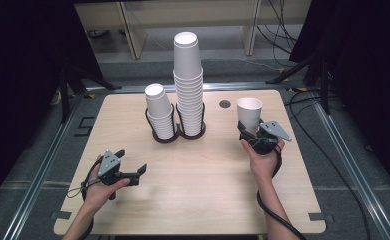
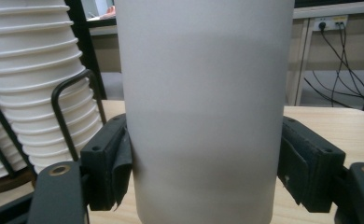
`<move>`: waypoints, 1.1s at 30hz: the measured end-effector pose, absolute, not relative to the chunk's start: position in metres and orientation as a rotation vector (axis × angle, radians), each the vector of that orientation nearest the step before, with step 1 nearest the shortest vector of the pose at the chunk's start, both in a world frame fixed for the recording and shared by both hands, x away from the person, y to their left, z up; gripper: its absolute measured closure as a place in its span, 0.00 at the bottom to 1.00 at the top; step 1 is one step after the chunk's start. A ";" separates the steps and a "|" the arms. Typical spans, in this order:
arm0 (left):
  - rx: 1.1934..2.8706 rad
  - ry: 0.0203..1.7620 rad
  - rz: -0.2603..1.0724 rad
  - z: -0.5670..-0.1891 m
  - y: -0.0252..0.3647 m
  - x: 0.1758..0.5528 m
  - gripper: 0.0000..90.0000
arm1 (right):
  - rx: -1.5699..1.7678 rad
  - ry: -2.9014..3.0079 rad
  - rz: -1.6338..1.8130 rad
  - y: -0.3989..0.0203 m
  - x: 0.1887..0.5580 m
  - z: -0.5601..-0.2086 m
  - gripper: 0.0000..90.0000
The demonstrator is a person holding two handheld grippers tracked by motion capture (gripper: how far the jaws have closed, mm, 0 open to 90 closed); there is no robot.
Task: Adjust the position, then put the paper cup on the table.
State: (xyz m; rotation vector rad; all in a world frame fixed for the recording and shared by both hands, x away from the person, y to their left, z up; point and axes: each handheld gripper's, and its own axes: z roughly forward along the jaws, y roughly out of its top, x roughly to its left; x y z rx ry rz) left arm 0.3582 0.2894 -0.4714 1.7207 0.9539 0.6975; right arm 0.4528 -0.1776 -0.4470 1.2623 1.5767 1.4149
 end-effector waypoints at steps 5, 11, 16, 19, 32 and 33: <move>1.674 0.973 0.699 -0.477 0.293 0.357 0.00 | 1.264 1.560 1.415 -0.181 0.456 -0.444 0.29; 1.680 0.975 0.699 -0.480 0.293 0.354 0.00 | 1.280 1.559 1.409 -0.184 0.461 -0.442 0.29; 1.684 0.971 0.700 -0.481 0.293 0.351 0.00 | 1.279 1.552 1.407 -0.181 0.469 -0.438 0.29; 1.692 0.972 0.705 -0.482 0.293 0.350 0.00 | 1.270 1.569 1.392 -0.180 0.477 -0.438 0.29; 1.708 0.949 0.691 -0.486 0.287 0.354 0.00 | 1.290 1.592 1.355 -0.171 0.528 -0.433 0.29; 1.724 0.951 0.690 -0.486 0.288 0.353 0.00 | 1.328 1.579 1.353 -0.170 0.530 -0.431 0.29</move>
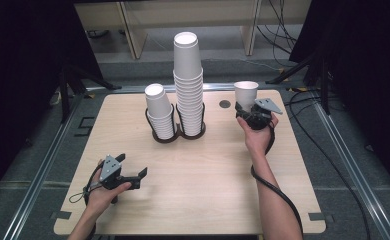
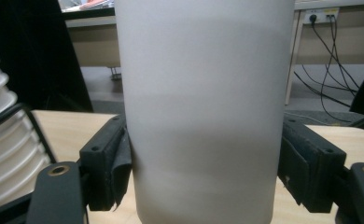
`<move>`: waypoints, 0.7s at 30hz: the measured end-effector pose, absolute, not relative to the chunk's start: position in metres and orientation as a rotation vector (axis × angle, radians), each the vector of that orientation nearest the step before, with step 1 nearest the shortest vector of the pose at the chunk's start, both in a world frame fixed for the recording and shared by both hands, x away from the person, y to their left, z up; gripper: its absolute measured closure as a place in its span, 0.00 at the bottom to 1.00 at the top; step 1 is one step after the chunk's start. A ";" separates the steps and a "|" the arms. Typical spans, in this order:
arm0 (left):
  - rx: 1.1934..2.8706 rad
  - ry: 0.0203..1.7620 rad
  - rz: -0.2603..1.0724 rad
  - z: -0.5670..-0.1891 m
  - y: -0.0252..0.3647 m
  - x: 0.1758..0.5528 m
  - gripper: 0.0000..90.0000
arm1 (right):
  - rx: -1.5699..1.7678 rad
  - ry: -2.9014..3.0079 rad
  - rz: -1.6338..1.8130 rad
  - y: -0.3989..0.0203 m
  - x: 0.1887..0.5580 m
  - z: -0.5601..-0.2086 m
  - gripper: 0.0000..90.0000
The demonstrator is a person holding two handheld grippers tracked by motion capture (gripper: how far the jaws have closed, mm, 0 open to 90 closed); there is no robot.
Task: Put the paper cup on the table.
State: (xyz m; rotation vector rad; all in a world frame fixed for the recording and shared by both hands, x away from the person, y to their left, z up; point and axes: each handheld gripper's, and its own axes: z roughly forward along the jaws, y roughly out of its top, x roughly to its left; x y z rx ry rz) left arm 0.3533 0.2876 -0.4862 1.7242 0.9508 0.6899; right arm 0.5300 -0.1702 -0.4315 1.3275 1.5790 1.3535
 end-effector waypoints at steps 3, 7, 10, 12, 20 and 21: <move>1.723 0.948 0.696 -0.487 0.287 0.352 0.00 | 1.336 1.568 1.351 -0.170 0.541 -0.429 0.29; 1.704 0.947 0.705 -0.486 0.290 0.353 0.00 | 1.349 1.592 1.329 -0.171 0.547 -0.431 0.30; 1.716 0.966 0.709 -0.485 0.292 0.351 0.00 | 1.380 1.592 1.322 -0.172 0.550 -0.436 0.30; 1.707 0.950 0.708 -0.487 0.292 0.352 0.00 | 1.375 1.608 1.320 -0.174 0.553 -0.438 0.30; 1.719 0.940 0.700 -0.488 0.290 0.352 0.00 | 1.423 1.647 1.247 -0.172 0.568 -0.450 0.30; 1.723 0.943 0.701 -0.488 0.291 0.352 0.00 | 1.428 1.646 1.244 -0.172 0.569 -0.452 0.30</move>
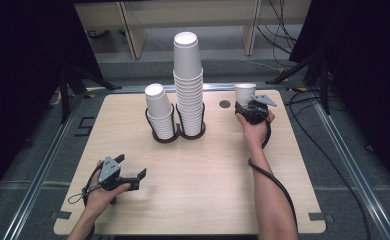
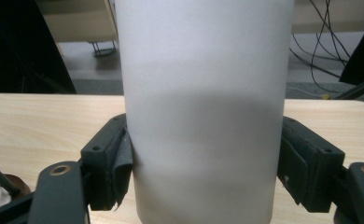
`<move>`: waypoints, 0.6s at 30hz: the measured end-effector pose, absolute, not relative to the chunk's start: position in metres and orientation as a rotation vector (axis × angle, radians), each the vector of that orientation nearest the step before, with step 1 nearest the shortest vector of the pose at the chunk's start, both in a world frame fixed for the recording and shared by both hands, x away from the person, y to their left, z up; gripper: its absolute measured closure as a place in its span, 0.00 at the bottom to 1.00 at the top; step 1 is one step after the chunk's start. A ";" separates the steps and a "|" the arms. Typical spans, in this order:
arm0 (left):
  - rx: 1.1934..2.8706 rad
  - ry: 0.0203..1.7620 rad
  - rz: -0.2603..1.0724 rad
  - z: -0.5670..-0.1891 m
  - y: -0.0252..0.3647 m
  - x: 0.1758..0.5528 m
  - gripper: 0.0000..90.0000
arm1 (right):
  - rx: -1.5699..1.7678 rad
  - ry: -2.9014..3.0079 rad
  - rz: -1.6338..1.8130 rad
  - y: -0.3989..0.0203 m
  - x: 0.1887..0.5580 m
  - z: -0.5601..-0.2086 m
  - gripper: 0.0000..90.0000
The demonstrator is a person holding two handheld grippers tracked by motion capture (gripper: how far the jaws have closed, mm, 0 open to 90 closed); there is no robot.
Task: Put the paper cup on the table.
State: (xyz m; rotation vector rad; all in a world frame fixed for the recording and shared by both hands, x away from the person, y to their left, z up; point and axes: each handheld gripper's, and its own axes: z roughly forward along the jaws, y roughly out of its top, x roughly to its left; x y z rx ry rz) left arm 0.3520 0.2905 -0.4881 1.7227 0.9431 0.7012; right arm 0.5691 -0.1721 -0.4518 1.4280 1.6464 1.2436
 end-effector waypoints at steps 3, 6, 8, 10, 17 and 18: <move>1.716 0.937 0.704 -0.489 0.290 0.353 0.00 | 1.432 1.664 1.218 -0.169 0.572 -0.457 0.30; 1.721 0.934 0.702 -0.489 0.291 0.353 0.00 | 1.423 1.687 1.190 -0.167 0.575 -0.462 0.30; 1.739 0.941 0.706 -0.488 0.291 0.351 0.00 | 1.445 1.698 1.180 -0.166 0.576 -0.462 0.30; 1.732 0.925 0.707 -0.489 0.290 0.353 0.00 | 1.497 1.674 1.194 -0.162 0.575 -0.464 0.30; 1.740 0.917 0.704 -0.490 0.289 0.352 0.00 | 1.450 1.723 1.149 -0.167 0.580 -0.471 0.30; 1.743 0.918 0.706 -0.490 0.289 0.352 0.00 | 1.471 1.729 1.161 -0.166 0.579 -0.471 0.30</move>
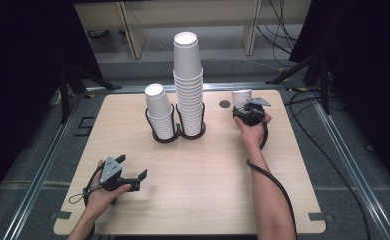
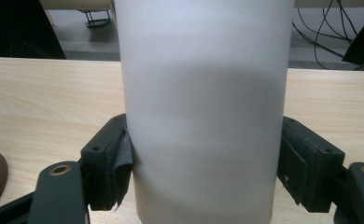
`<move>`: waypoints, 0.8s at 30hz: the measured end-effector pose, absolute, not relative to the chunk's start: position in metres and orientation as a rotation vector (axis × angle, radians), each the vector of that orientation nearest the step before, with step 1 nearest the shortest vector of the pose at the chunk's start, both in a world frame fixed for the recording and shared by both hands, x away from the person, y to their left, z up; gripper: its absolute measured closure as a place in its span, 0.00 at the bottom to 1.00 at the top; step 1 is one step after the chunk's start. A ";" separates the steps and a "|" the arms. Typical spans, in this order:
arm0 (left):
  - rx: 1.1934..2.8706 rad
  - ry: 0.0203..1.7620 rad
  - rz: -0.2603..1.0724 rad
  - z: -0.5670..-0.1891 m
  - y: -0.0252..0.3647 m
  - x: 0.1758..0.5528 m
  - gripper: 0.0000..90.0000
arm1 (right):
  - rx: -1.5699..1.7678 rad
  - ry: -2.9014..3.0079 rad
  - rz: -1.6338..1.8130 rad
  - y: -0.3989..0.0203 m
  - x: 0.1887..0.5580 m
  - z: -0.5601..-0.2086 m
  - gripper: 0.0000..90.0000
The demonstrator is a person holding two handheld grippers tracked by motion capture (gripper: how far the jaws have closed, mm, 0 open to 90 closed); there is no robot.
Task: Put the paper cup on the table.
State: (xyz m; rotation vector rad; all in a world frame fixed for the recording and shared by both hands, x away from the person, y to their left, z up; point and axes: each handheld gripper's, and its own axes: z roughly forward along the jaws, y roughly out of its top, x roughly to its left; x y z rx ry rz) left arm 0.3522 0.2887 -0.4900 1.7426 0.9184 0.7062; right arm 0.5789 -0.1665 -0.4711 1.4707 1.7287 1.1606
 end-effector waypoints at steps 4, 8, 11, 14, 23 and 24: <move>1.737 0.913 0.712 -0.490 0.288 0.352 0.00 | 1.472 1.739 1.147 -0.167 0.580 -0.473 0.30; 1.737 0.906 0.707 -0.490 0.288 0.353 0.00 | 1.481 1.746 1.130 -0.165 0.580 -0.477 0.30; 1.745 0.906 0.710 -0.491 0.288 0.352 0.00 | 1.467 1.736 1.111 -0.165 0.581 -0.480 0.30; 1.756 0.912 0.713 -0.490 0.288 0.351 0.00 | 1.469 1.743 1.109 -0.166 0.581 -0.479 0.30; 1.769 0.903 0.719 -0.491 0.287 0.351 0.00 | 1.435 1.733 1.104 -0.166 0.578 -0.482 0.28; 1.768 0.902 0.721 -0.490 0.287 0.351 0.00 | 1.440 1.751 1.128 -0.167 0.577 -0.481 0.28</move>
